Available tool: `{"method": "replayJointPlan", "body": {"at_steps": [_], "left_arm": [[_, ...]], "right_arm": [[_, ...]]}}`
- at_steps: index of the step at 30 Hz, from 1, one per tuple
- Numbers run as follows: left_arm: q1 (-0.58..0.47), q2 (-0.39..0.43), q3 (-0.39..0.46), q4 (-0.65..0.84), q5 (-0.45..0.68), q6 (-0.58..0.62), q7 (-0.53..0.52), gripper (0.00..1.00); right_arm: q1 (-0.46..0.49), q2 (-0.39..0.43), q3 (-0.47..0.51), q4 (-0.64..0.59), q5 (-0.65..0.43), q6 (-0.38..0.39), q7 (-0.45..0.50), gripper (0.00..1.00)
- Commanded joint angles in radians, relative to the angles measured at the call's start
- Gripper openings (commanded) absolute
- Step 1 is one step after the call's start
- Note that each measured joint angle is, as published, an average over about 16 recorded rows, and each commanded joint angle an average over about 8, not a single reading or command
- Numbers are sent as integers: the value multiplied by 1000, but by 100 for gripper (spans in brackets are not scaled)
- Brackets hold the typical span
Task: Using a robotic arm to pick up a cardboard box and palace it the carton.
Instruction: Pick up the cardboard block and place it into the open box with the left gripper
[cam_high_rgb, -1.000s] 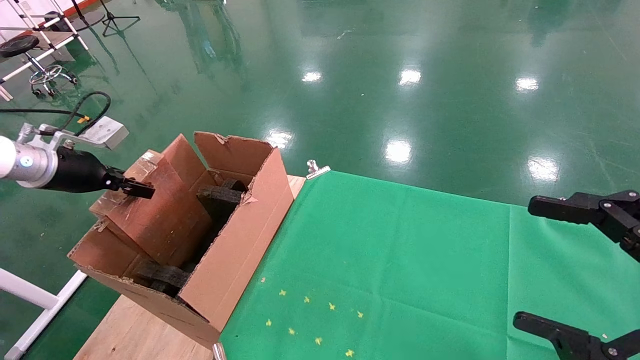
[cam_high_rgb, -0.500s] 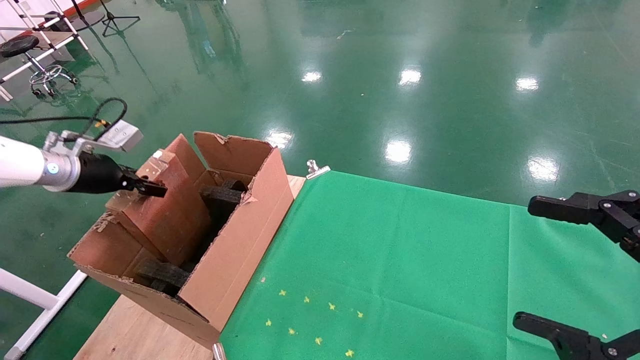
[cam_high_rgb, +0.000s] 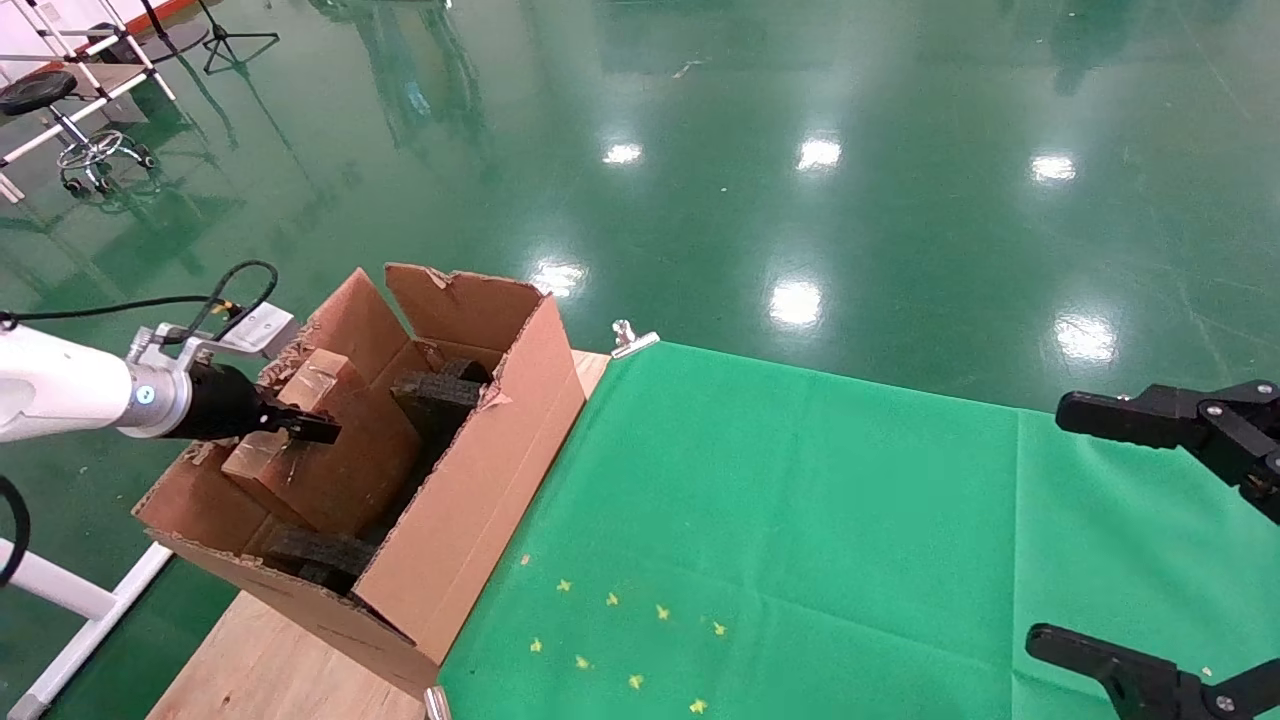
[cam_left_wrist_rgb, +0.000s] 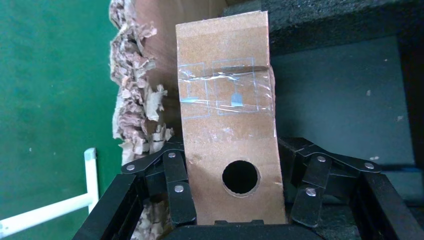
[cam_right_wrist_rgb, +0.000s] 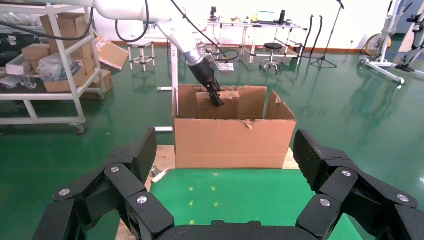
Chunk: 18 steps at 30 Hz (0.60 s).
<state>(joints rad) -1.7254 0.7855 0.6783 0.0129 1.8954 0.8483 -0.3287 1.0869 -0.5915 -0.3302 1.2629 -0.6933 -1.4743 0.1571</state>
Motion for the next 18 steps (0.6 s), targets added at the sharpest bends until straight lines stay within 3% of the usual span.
{"method": "replayJointPlan", "body": {"at_steps": [1, 18], "left_arm": [[12, 3, -1, 1, -1, -11, -2, 0], [88, 54, 1, 4, 1, -77, -38, 0]], "right_arm": [[0, 0, 0, 0, 0, 0, 0, 100], [0, 0, 0, 0, 0, 0, 0, 100]]}}
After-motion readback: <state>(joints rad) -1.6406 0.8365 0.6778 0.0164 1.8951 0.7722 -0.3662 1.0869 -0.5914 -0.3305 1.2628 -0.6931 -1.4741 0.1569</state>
